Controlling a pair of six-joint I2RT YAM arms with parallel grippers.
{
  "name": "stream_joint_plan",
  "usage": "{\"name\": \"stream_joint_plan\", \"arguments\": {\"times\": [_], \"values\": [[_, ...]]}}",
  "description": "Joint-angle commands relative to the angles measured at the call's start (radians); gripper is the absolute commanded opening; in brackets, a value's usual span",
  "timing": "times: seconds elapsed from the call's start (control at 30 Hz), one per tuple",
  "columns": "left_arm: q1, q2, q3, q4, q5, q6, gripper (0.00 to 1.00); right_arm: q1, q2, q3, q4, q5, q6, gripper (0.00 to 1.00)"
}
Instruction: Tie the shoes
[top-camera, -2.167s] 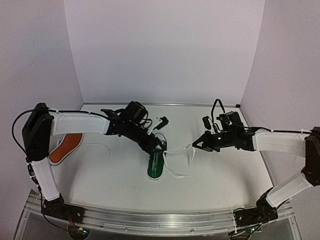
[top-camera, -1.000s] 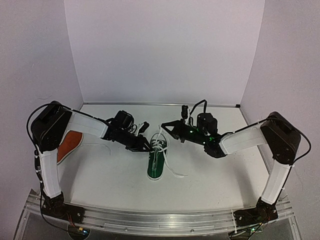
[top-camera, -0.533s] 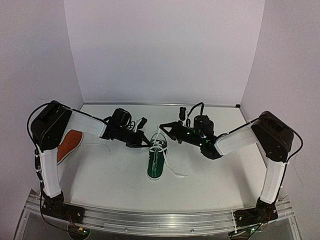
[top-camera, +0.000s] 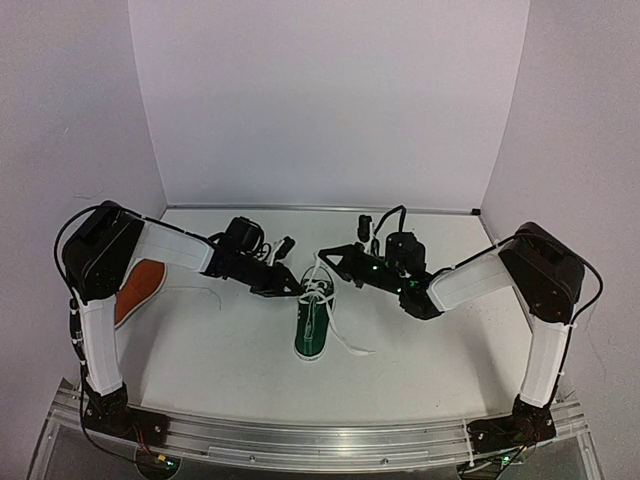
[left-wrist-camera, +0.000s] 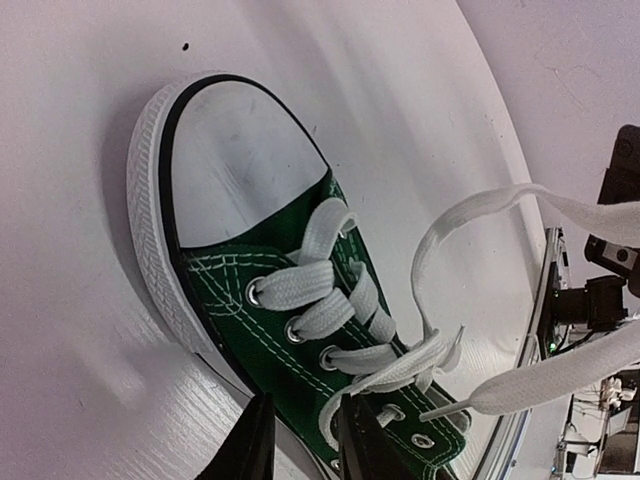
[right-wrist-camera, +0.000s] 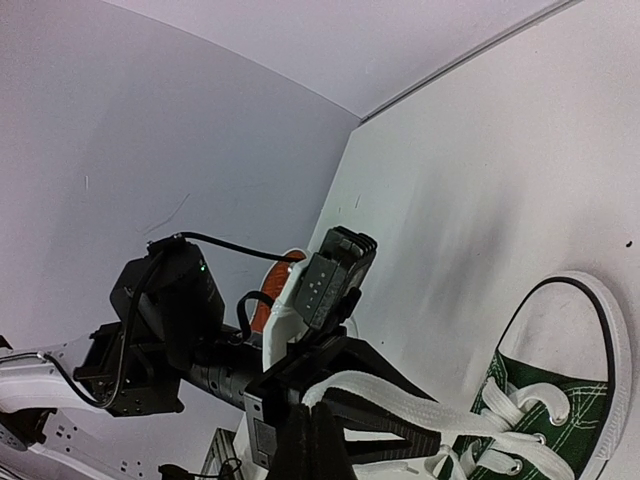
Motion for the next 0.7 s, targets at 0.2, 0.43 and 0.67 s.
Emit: {"name": "stream_joint_plan", "arguments": {"times": [0.2,0.43,0.67], "values": [[-0.001,0.04,0.083,-0.035,0.038,0.054,0.28,0.005,0.018,0.019,0.047,0.015,-0.019,0.0],[-0.01,0.058,0.102,-0.059,0.05,0.08,0.26,0.005,0.025,0.016,0.038,0.026,-0.025,0.0],[-0.027,0.063,0.123,-0.085,0.064,0.102,0.25,0.006,0.029,0.007,0.035,0.037,-0.032,0.0]]}}
